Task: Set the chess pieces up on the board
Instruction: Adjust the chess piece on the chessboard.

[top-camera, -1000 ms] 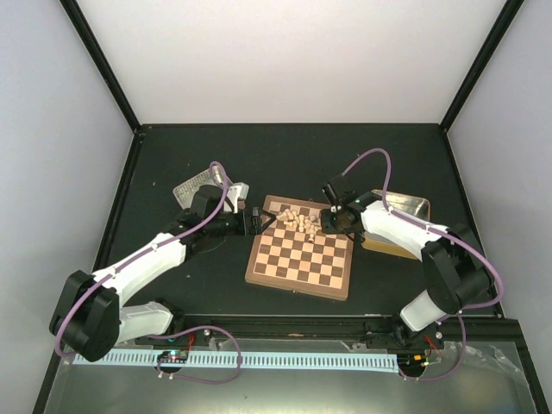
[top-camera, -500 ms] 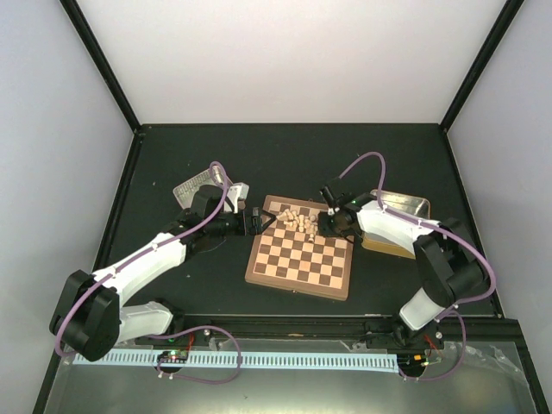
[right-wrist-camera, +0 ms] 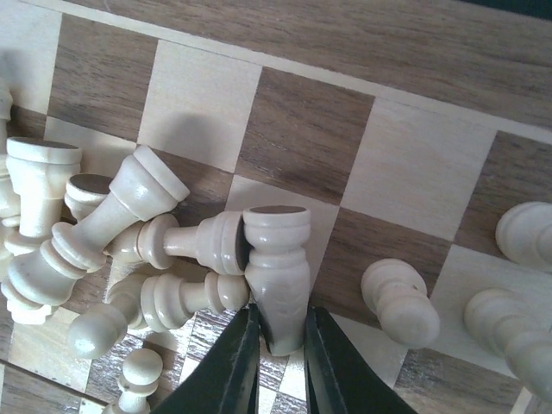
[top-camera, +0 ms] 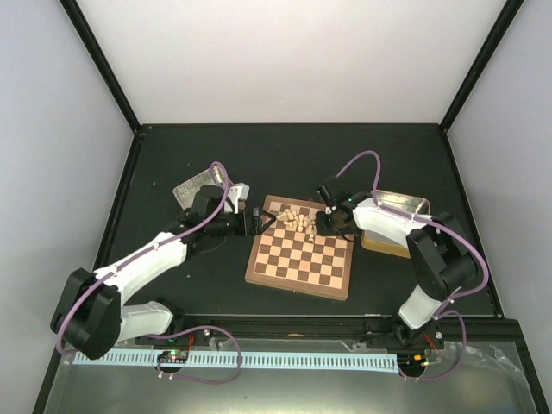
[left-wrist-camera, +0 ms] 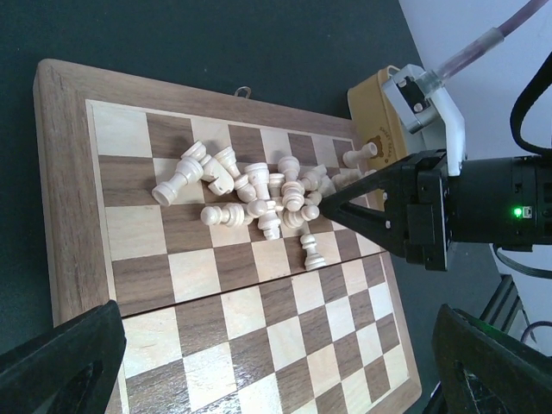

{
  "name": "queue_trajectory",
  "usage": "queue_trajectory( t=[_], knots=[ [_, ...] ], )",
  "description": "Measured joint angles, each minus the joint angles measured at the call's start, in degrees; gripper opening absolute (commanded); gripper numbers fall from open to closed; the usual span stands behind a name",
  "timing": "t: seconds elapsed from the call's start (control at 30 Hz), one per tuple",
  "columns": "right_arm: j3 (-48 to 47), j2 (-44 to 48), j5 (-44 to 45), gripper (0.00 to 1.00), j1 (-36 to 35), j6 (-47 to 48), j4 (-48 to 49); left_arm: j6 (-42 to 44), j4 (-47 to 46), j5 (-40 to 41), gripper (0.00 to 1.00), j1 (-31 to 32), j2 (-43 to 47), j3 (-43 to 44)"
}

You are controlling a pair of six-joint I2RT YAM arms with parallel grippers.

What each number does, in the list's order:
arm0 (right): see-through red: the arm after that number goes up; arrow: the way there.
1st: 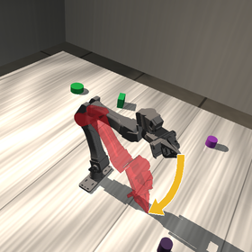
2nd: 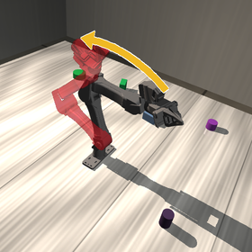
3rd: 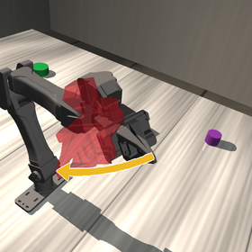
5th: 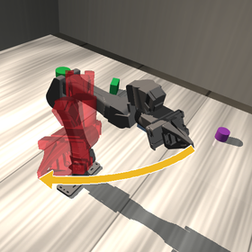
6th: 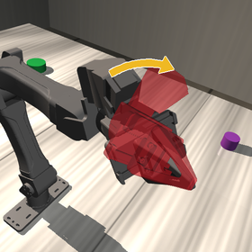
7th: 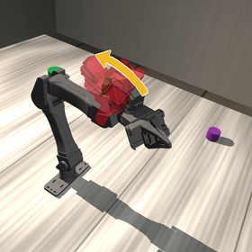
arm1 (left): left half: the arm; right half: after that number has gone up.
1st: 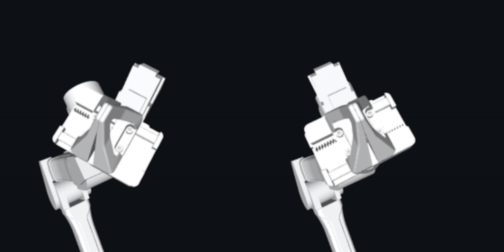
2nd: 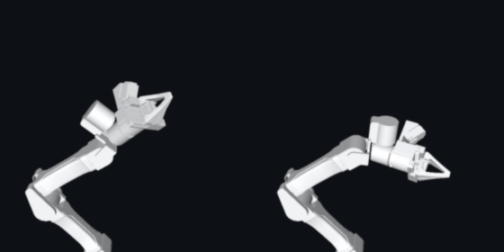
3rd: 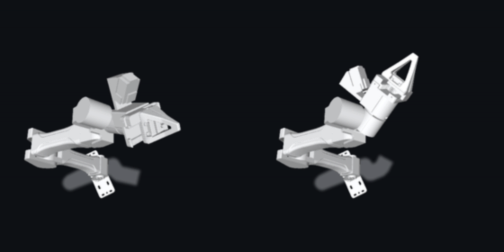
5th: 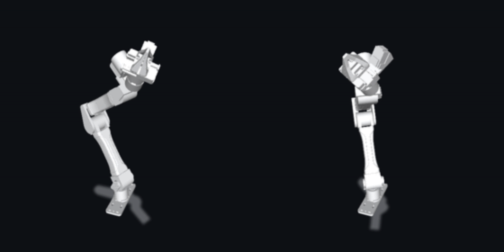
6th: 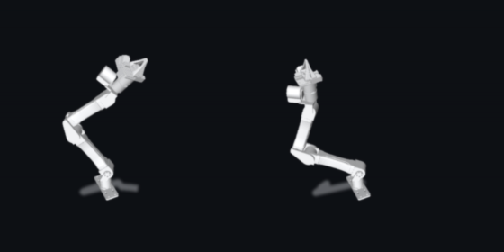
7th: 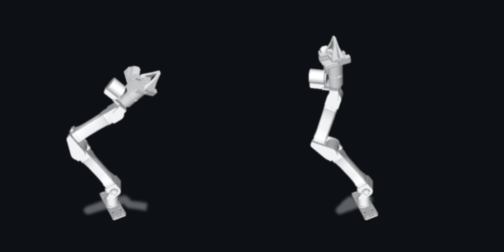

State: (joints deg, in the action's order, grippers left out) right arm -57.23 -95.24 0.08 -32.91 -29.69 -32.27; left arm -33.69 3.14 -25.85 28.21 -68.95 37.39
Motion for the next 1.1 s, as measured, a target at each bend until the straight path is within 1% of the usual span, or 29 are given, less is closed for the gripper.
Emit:
queue_trajectory(
  t=[0.1, 0.33, 0.67, 0.83, 1.0, 1.1],
  knots=[
    [-0.1, -0.1, 0.0, 0.13, 0.0, 0.3, 0.2, 0.0, 0.0, 0.0, 0.99, 0.0, -0.2, 0.0],
    [0.2, 0.2, -0.1, 0.12, 0.0, 1.5, 0.5, 0.0, 0.0, -0.1, 0.99, 0.0, -0.2, 0.0],
    [4.2, 7.9, -2.3, 0.13, 0.0, 5.3, -1.2, -0.8, -0.2, -1.1, 0.99, 0.0, -0.6, 0.0],
    [5.0, 8.5, -3.5, 0.13, 0.0, 6.7, -1.9, -1.0, -0.2, -1.4, 0.99, 0.0, -0.9, 0.0],
    [5.6, 8.5, -5.0, 0.13, 0.0, 8.0, -3.8, -1.0, -0.2, -1.4, 0.99, 0.0, -0.9, 0.0],
    [6.5, 8.5, -5.6, 0.16, -0.4, 9.1, -5.6, -1.0, -0.2, -1.4, 0.99, 0.0, -0.9, 0.0]
  ],
)
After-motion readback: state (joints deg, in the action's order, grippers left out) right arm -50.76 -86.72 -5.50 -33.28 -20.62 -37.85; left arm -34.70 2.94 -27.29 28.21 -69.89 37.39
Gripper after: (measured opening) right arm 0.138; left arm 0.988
